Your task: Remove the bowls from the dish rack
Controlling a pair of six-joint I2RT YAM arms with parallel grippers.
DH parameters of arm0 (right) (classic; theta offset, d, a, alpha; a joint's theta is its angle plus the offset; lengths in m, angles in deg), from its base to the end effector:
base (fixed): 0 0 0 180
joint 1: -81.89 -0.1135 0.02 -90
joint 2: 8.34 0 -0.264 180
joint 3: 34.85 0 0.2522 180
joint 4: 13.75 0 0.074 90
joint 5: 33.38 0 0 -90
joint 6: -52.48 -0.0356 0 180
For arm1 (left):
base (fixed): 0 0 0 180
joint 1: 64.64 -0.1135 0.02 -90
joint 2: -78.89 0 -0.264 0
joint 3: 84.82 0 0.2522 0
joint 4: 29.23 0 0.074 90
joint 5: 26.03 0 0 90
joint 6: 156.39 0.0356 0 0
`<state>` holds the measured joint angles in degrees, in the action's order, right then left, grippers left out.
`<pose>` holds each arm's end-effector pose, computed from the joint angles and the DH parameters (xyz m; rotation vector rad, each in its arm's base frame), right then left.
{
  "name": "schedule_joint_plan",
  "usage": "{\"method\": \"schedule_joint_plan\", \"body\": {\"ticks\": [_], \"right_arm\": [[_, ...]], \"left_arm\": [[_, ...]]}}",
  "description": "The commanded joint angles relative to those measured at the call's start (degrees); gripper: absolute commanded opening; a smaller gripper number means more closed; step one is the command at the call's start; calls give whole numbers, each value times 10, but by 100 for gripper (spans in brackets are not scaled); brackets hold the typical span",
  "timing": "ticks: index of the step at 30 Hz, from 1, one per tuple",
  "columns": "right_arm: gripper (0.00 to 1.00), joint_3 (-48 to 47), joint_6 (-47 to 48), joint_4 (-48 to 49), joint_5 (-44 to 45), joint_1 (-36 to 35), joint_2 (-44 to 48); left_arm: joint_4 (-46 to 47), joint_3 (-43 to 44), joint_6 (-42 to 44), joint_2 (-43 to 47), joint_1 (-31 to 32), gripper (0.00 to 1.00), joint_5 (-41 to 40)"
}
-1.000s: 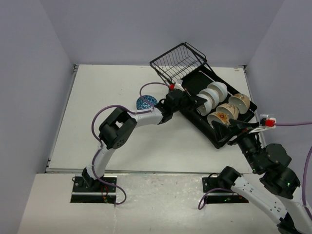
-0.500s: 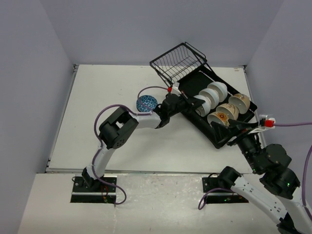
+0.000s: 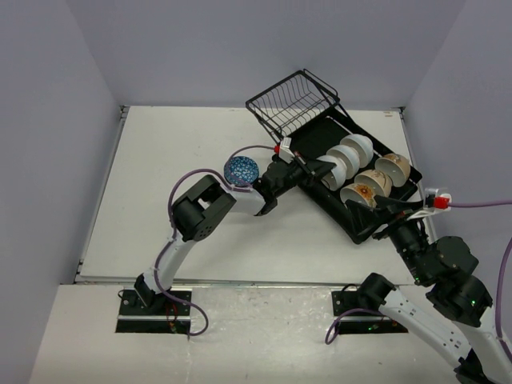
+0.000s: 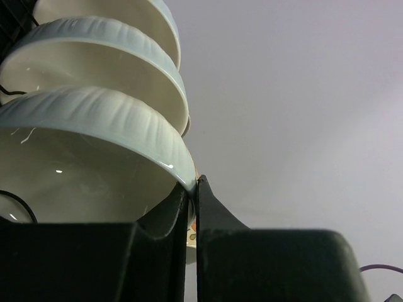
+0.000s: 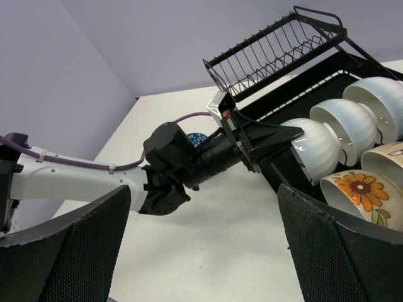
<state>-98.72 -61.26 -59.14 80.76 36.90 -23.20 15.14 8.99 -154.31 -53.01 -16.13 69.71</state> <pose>0.0361 0.0155 0.3783 0.0596 1.5464 0.6410 0.3309 -0.3796 0.1664 -0.5176 1.7471 -1.9193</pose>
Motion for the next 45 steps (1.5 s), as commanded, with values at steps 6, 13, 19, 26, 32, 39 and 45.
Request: {"method": "schedule_joint_plan", "body": {"ticks": [6, 13, 19, 26, 32, 39, 45], "right_arm": [[99, 2, 13, 25, -15, -1, 11], [99, 4, 14, 25, -16, 0, 9], [99, 5, 15, 27, -19, 0, 5], [99, 5, 14, 30, -21, 0, 4], [99, 6, 15, 27, -21, 0, 3], [99, 5, 16, 26, -22, 0, 1], [99, 4, 17, 25, -21, 0, 0]], "left_arm": [[104, 42, 0, -12, -13, 0, -26], [151, 47, 3, -15, -12, 0, -23], [164, 30, 11, 8, -12, 0, -20], [170, -5, 0, 29, -12, 0, -22], [186, -17, -7, 37, -12, 0, -14], [198, -29, 8, 56, -12, 0, -15], [211, -26, 13, 63, -12, 0, -6]]}}
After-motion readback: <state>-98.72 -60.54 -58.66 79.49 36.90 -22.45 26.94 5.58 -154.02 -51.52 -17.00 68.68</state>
